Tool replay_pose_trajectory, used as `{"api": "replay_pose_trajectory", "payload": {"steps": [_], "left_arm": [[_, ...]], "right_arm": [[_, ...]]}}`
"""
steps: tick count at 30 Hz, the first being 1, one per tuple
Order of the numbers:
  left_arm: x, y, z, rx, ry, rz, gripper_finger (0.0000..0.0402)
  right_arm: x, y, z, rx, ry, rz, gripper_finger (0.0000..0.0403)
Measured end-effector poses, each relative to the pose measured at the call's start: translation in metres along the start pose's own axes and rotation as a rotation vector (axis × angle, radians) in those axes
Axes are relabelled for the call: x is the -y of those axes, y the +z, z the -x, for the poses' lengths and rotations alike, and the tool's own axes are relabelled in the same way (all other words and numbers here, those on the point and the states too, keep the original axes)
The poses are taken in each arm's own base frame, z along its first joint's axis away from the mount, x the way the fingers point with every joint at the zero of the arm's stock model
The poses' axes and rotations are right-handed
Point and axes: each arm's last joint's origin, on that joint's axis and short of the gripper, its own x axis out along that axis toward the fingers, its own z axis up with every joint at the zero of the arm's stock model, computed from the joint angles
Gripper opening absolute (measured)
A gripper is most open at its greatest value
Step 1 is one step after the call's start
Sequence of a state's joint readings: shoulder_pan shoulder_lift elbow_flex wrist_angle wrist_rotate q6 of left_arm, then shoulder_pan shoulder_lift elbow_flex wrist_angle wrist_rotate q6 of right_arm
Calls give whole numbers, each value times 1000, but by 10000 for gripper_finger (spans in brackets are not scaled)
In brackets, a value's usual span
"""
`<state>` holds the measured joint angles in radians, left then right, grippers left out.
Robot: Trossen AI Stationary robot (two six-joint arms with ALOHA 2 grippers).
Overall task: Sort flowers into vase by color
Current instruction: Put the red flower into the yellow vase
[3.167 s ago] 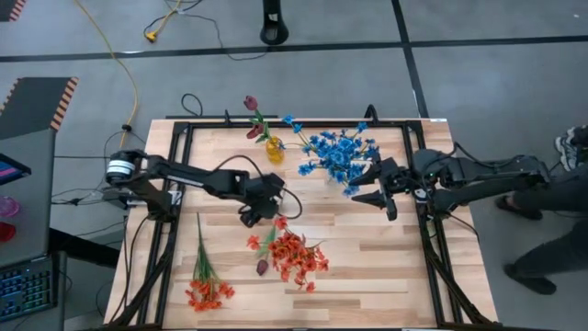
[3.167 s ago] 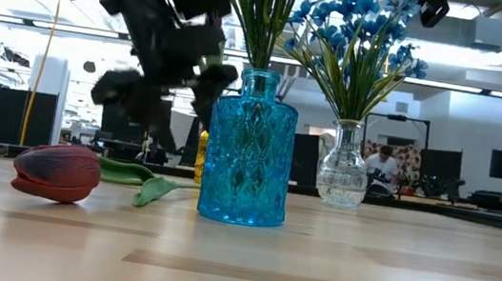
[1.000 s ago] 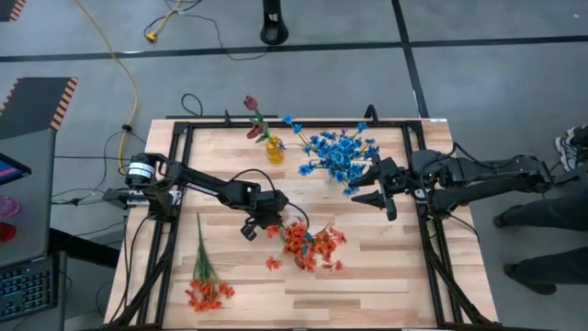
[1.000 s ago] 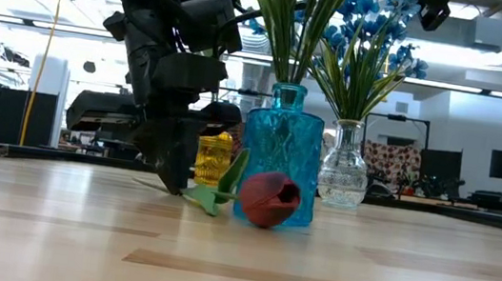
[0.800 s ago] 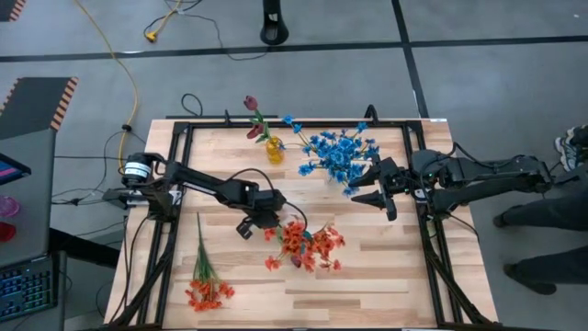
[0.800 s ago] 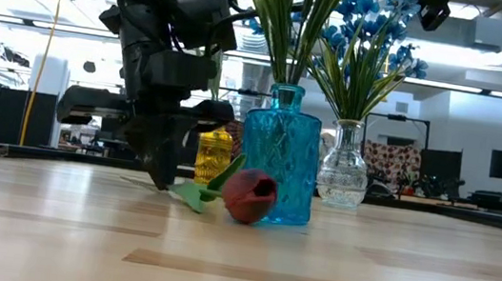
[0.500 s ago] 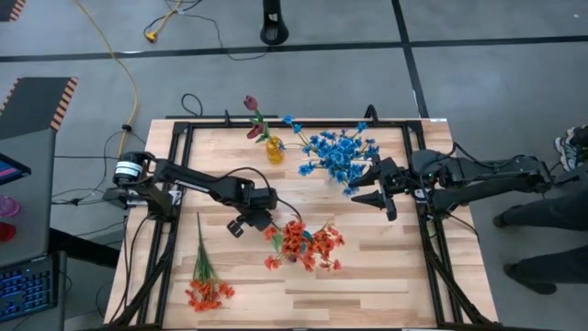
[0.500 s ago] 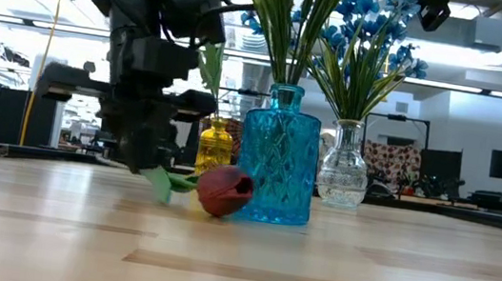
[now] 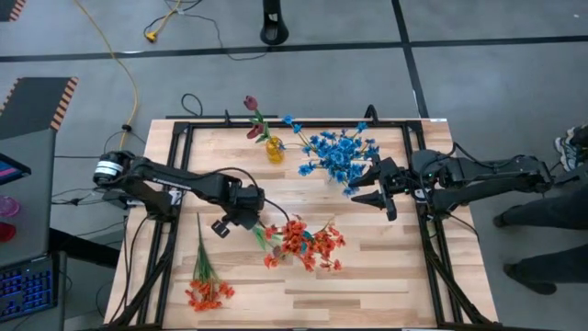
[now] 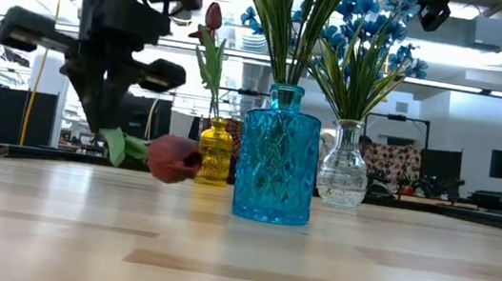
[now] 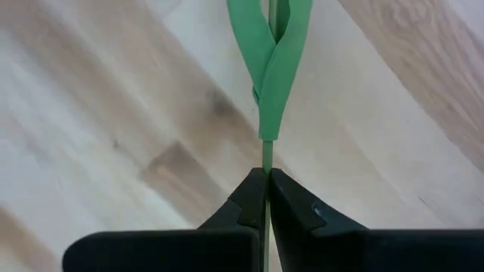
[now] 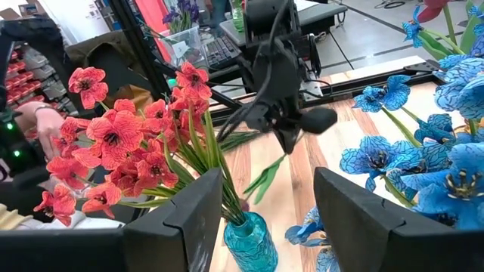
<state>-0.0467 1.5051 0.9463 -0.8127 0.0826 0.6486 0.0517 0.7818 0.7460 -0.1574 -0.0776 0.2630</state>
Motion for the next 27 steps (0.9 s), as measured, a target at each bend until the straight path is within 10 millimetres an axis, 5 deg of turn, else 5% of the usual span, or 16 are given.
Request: {"api": "replay_pose_trajectory", "payload": {"steps": [16, 27], "left_arm": [[26, -36, 77, -10, 295, 153, 0], [30, -56, 137, 369, 605, 386, 0]], "right_arm": [[0, 0, 0, 0, 0, 0, 235], [0, 0, 0, 0, 1, 1, 235]]}}
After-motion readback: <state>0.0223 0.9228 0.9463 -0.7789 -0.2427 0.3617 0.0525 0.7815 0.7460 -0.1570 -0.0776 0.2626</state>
